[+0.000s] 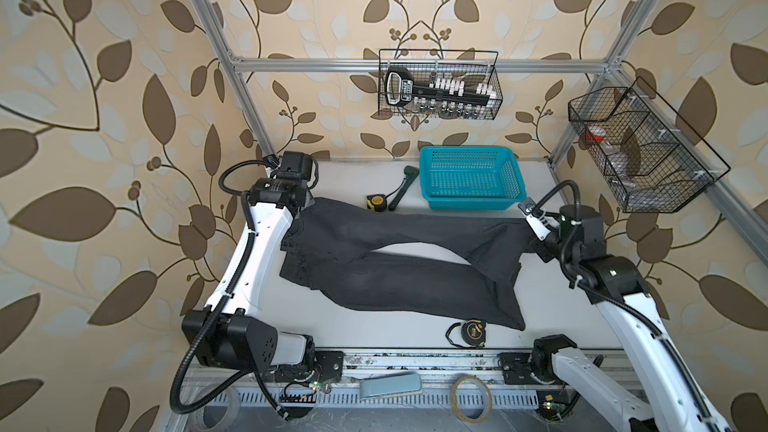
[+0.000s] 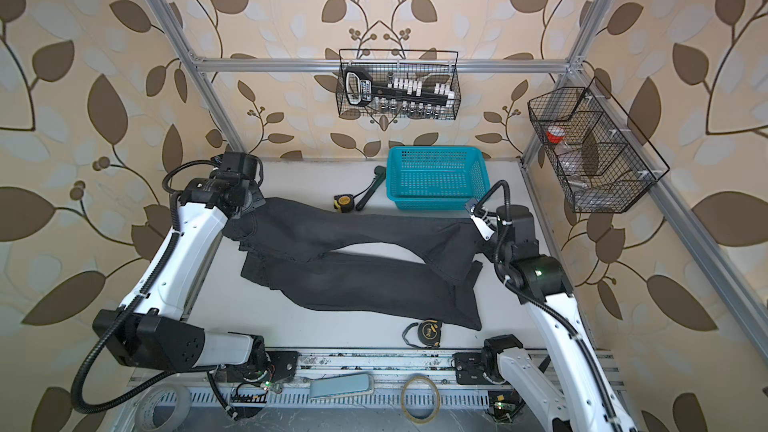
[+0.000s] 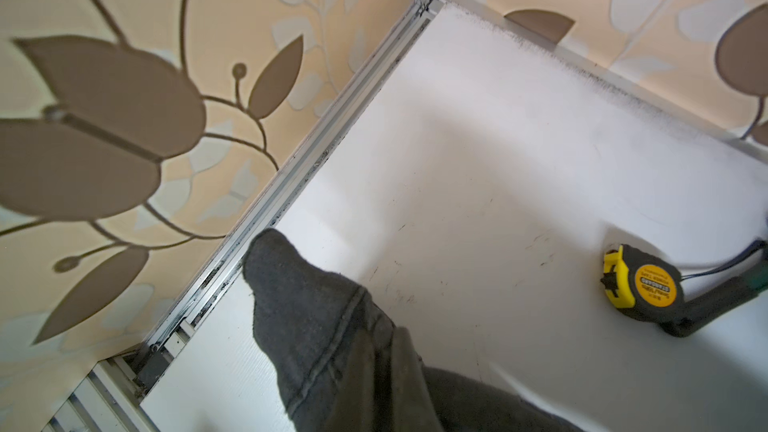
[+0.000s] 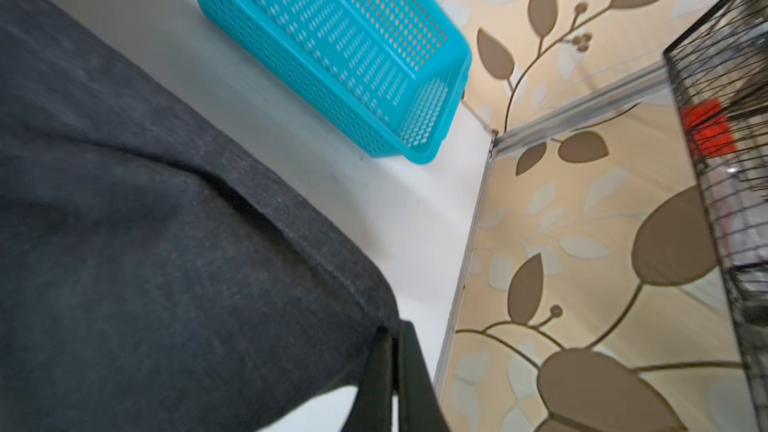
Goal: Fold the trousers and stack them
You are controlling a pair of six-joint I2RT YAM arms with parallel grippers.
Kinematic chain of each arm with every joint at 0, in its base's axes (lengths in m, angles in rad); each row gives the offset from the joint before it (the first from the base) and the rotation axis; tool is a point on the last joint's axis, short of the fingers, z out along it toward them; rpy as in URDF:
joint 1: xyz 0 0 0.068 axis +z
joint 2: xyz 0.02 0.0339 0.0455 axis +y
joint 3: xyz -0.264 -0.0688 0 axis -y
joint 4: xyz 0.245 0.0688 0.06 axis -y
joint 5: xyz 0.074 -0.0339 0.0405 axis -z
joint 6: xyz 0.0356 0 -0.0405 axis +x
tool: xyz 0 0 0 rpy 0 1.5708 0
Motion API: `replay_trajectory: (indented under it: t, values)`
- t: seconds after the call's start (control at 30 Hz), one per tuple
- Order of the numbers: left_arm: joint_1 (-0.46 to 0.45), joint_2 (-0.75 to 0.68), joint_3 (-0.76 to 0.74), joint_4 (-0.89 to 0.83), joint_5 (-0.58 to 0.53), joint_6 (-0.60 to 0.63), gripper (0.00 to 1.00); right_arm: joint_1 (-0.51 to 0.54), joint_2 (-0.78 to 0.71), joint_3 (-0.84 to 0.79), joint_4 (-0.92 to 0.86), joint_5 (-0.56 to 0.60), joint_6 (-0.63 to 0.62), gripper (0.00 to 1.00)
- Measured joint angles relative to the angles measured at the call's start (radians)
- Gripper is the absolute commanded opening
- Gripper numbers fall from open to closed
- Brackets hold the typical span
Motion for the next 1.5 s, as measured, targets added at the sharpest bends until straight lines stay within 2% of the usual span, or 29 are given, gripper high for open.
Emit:
replay_trajectory:
  t: [0.2, 0.63, 0.83, 0.87, 0.93, 1.03, 1.07, 1.13, 1.3, 1.4, 1.5]
  values:
    - [-0.033, 0.210, 0.001, 0.083, -0.034, 0.032, 0.00, -0.006, 0.270, -0.002, 0.116, 0.049, -0.064, 0.00]
    - [-0.044, 0.481, 0.040, 0.116, -0.130, 0.013, 0.02, -0.006, 0.505, -0.006, 0.332, 0.048, -0.057, 0.00]
    - [-0.043, 0.579, 0.102, 0.111, -0.174, -0.020, 0.17, 0.027, 0.554, -0.021, 0.422, 0.062, -0.029, 0.05]
    - [-0.043, 0.589, 0.107, 0.110, -0.176, -0.023, 0.22, 0.033, 0.564, -0.022, 0.435, 0.062, -0.023, 0.09]
    - [-0.043, 0.600, 0.118, 0.109, -0.183, -0.028, 0.40, 0.040, 0.579, -0.025, 0.454, 0.060, -0.014, 0.22]
    - [-0.043, 0.606, 0.155, 0.093, -0.193, -0.018, 0.54, 0.035, 0.581, -0.037, 0.460, 0.048, 0.014, 0.37]
    - [-0.043, 0.606, 0.168, 0.086, -0.192, -0.012, 0.62, 0.027, 0.576, -0.039, 0.457, 0.028, 0.028, 0.42]
    - [-0.043, 0.602, 0.183, 0.080, -0.184, -0.006, 0.71, -0.010, 0.550, -0.040, 0.438, -0.031, 0.072, 0.49]
    - [-0.043, 0.539, 0.167, 0.044, -0.051, 0.008, 0.75, -0.172, 0.369, -0.064, 0.393, -0.209, 0.233, 0.55]
    - [-0.046, 0.440, 0.090, 0.036, 0.062, 0.000, 0.76, -0.204, 0.269, -0.103, 0.366, -0.237, 0.292, 0.57]
    - [-0.066, 0.342, -0.006, 0.029, 0.158, -0.019, 0.76, -0.224, 0.230, -0.166, 0.351, -0.225, 0.318, 0.58]
